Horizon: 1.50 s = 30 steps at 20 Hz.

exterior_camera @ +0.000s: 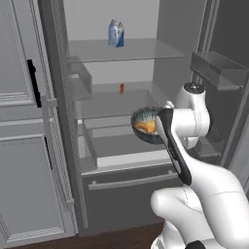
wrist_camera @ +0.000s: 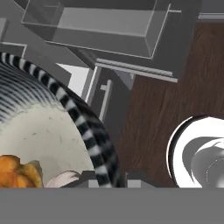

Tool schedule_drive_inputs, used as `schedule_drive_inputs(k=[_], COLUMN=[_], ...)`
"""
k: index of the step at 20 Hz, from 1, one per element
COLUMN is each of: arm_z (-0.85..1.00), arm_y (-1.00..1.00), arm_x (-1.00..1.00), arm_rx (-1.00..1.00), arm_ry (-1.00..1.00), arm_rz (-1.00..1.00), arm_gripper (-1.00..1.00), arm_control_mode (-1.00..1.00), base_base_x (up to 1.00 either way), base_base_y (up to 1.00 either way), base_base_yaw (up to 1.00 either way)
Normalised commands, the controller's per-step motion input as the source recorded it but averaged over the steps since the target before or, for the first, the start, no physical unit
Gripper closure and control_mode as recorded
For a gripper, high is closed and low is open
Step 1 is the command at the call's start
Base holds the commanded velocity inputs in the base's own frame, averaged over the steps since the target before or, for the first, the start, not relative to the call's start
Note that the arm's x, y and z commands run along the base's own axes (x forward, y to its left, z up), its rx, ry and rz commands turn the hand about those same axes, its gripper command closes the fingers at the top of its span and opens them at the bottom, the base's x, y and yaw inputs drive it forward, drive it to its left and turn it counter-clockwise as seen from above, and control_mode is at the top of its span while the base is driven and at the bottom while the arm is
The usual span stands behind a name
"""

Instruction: Pick the chicken drumstick and garlic from their plates and place them in the bowl. Then put the bowl in the fridge.

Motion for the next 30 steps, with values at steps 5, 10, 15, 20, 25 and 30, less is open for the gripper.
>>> schedule_drive_inputs(k=[5, 10, 15, 20, 25, 30], arm_z=[0.0, 0.0, 0.0, 0.0, 0.0, 0.0], arm_y=[0.0, 0.0, 0.0, 0.0, 0.0, 0.0], arm_x=[0.0, 0.0, 0.0, 0.0, 0.0, 0.0], arm_rx=[0.0, 0.0, 0.0, 0.0, 0.0, 0.0], arm_ry=[0.0, 0.0, 0.0, 0.0, 0.0, 0.0], arm_rz=[0.0, 0.0, 0.0, 0.0, 0.0, 0.0], arm_gripper=[1.0, 1.0, 1.0, 1.0, 1.0, 1.0], arm_control_mode=[1.0, 1.0, 1.0, 1.0, 1.0, 1.0], base_base_x=[0.52, 0.62, 0.45, 0.38, 0.26, 0.3], base_base_y=[0.31, 0.25, 0.2, 0.3, 0.28, 0.16], base_base_yaw=[0.0, -0.01, -0.01, -0.04, -0.07, -0.07])
